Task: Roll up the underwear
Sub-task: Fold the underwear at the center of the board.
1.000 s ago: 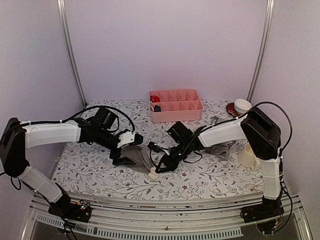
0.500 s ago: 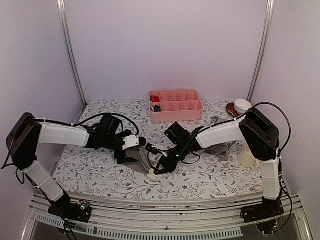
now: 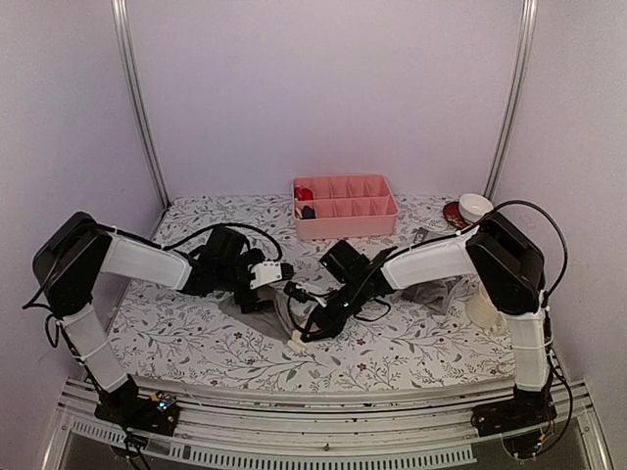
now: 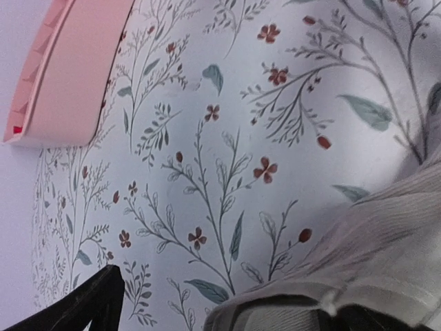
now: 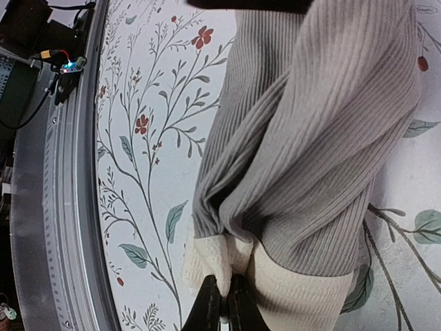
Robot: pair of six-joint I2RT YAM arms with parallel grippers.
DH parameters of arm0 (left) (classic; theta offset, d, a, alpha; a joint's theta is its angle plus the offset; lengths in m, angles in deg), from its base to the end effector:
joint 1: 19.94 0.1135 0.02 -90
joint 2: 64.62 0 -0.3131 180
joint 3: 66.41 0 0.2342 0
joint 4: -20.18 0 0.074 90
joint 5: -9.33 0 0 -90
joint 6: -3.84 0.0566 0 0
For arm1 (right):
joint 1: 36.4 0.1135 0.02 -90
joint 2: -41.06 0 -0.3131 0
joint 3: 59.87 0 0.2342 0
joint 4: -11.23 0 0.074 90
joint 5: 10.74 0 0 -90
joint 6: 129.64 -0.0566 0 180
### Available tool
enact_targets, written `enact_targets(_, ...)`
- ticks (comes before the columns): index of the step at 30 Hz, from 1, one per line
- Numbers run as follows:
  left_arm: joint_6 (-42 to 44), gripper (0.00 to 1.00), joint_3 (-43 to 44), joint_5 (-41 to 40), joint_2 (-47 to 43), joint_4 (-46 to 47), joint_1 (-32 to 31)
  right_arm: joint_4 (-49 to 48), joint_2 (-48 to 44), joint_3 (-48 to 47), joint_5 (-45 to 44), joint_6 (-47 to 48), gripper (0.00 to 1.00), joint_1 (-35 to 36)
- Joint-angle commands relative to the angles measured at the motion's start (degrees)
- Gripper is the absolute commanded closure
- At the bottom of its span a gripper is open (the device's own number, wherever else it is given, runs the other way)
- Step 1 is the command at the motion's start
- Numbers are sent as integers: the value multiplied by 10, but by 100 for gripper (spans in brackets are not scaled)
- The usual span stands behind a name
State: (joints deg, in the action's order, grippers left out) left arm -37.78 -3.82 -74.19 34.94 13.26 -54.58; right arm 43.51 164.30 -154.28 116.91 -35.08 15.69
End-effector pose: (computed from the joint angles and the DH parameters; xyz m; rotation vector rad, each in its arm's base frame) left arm 0.2868 -0.2059 0.1911 1.5863 1.7076 -0.0123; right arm 0.2518 0.3796 0.1584 -1.5037 2.2853 1.1331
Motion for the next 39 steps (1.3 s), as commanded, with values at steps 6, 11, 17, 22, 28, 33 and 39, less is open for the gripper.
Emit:
enact_targets(6, -13, 1, -10, -97, 20, 27, 27, 50, 47, -8, -74, 41, 96, 31)
enact_targets(11, -6, 2, -30, -99, 2, 31, 44, 60, 58, -16, -88, 43, 96, 36)
enact_targets(17, -9, 1, -6, -70, -6, -13, 86, 69, 65, -23, -99, 45, 96, 39)
enact_targets(22, 8, 2, 25, 11, -16, -89, 121, 73, 70, -27, -112, 45, 96, 40)
enact_targets(28, -3, 1, 70, 83, -52, -147, 166, 78, 72, -31, -131, 45, 95, 45)
enact_targets(33, -18, 1, 96, 144, -78, -195, 187, 82, 71, -36, -156, 44, 93, 55)
enact_targets(39, -100, 2, 118, 121, -84, -206, 179, 80, 58, -37, -197, 47, 88, 69)
